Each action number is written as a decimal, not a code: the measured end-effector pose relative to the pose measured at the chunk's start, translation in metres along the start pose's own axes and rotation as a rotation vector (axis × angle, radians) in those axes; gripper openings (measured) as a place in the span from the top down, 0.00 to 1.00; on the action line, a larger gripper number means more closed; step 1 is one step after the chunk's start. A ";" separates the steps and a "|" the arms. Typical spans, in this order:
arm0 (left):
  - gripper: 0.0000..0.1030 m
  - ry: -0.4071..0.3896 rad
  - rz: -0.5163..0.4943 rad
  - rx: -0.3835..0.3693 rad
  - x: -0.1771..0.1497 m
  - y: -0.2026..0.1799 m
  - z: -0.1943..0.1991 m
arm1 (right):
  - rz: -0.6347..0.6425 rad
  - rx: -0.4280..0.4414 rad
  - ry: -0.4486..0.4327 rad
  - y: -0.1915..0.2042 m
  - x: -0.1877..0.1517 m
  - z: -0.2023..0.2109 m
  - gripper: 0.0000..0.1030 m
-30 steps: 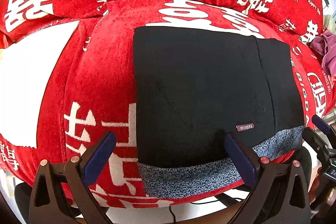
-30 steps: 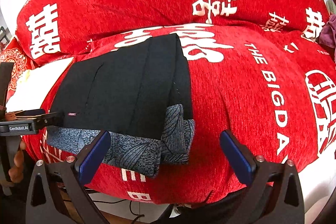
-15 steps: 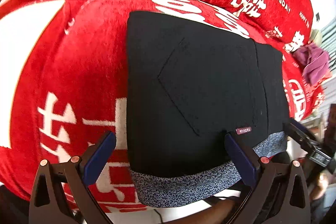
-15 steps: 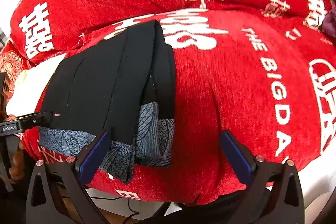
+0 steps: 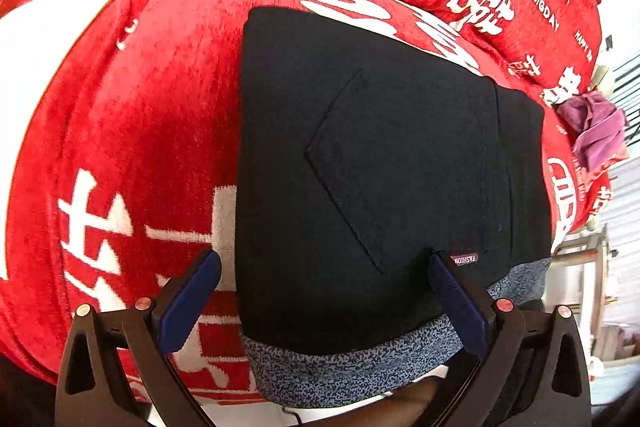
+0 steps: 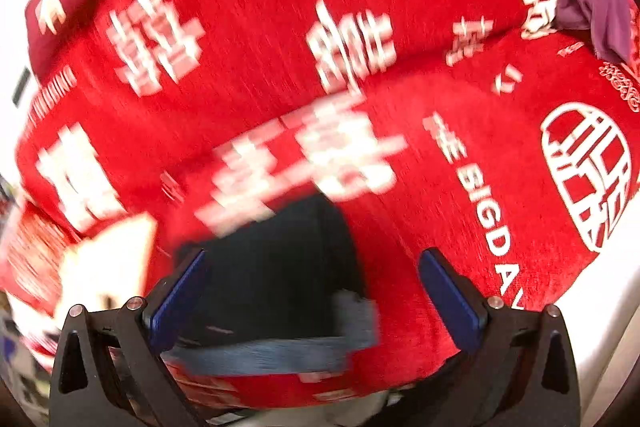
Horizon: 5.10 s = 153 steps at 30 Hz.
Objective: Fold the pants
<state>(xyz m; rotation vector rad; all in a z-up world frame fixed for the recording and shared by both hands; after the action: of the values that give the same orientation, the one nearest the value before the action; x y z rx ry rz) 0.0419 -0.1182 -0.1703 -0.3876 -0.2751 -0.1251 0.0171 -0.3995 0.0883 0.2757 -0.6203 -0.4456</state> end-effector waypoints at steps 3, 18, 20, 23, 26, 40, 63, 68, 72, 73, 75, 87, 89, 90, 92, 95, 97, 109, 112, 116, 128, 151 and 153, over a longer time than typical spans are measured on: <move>0.00 -0.003 -0.015 0.063 0.002 -0.003 0.005 | 0.010 0.167 -0.031 0.060 0.024 0.059 0.00; 0.00 -0.032 -0.067 0.148 0.004 0.003 0.017 | 0.191 0.417 -0.026 0.175 0.012 0.127 0.00; 0.00 -0.033 -0.066 0.150 0.003 0.003 0.017 | 0.174 0.419 -0.003 0.171 0.010 0.118 0.00; 0.00 -0.034 -0.065 0.155 0.003 0.003 0.016 | 0.193 0.412 -0.005 0.171 0.006 0.110 0.00; 0.00 -0.038 -0.080 0.160 0.004 0.000 0.016 | 0.291 0.318 -0.062 0.161 0.002 0.091 0.00; 0.00 -0.035 -0.065 0.090 0.014 -0.015 0.002 | 0.296 0.018 0.075 -0.037 -0.061 -0.095 0.00; 0.00 -0.053 -0.067 -0.021 0.028 -0.014 -0.013 | 0.193 0.248 0.364 -0.054 -0.096 -0.182 0.00; 0.01 -0.067 -0.067 -0.024 0.029 -0.015 -0.013 | 0.304 0.276 0.376 -0.026 -0.111 -0.185 0.00; 0.23 -0.113 -0.121 -0.003 0.027 -0.022 -0.002 | 0.366 0.253 0.341 -0.013 -0.115 -0.180 0.11; 0.30 -0.122 -0.134 -0.001 0.027 -0.024 0.002 | 0.352 0.253 0.331 -0.014 -0.112 -0.177 0.24; 0.40 -0.133 -0.159 0.011 0.028 -0.026 0.008 | 0.334 0.269 0.323 -0.015 -0.108 -0.169 0.34; 0.56 -0.153 -0.129 -0.015 0.040 -0.032 0.036 | 0.401 0.233 0.258 0.018 -0.089 -0.137 0.54; 0.56 -0.164 -0.136 -0.014 0.048 -0.033 0.042 | 0.400 0.236 0.254 0.020 -0.085 -0.136 0.55; 0.56 -0.168 -0.138 -0.011 0.053 -0.033 0.044 | 0.396 0.239 0.249 0.022 -0.081 -0.135 0.55; 0.56 -0.172 -0.134 -0.008 0.064 -0.034 0.047 | 0.392 0.244 0.242 0.025 -0.076 -0.135 0.55; 0.56 -0.182 -0.125 -0.001 0.085 -0.036 0.051 | 0.397 0.240 0.225 0.033 -0.061 -0.137 0.55; 0.56 -0.189 -0.118 0.000 0.096 -0.037 0.052 | 0.400 0.237 0.212 0.038 -0.049 -0.139 0.55; 0.56 -0.146 -0.053 0.015 0.149 -0.026 0.024 | 0.375 0.234 0.224 0.051 -0.001 -0.182 0.55; 0.56 -0.122 -0.029 0.024 0.154 -0.019 0.009 | 0.361 0.233 0.249 0.048 0.002 -0.202 0.55; 0.56 -0.094 0.006 0.028 0.156 -0.006 -0.015 | 0.340 0.224 0.296 0.041 0.001 -0.234 0.55; 0.36 -0.116 0.086 0.018 0.142 0.026 0.008 | 0.209 0.170 0.310 0.004 0.002 -0.249 0.30; 0.04 -0.114 -0.104 0.027 0.116 -0.034 -0.024 | 0.415 0.300 0.210 0.025 -0.039 -0.228 0.05; 0.04 -0.112 -0.139 0.082 0.115 -0.038 -0.024 | 0.457 0.278 0.209 0.027 -0.044 -0.232 0.02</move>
<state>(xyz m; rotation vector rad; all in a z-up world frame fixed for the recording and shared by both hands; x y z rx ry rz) 0.1513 -0.1705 -0.1453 -0.2947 -0.4164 -0.2286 0.1356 -0.3277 -0.1049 0.4257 -0.5192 0.1107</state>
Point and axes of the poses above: each gripper's, at about its wrist camera, not at the fingertips, and z roughly against the way its jaws point, y to its left, x to its top, the point moved 10 cm from there along -z, roughly the way its jaws point, and after that the axes turned 1 degree about -y, right-handed, at the moved point
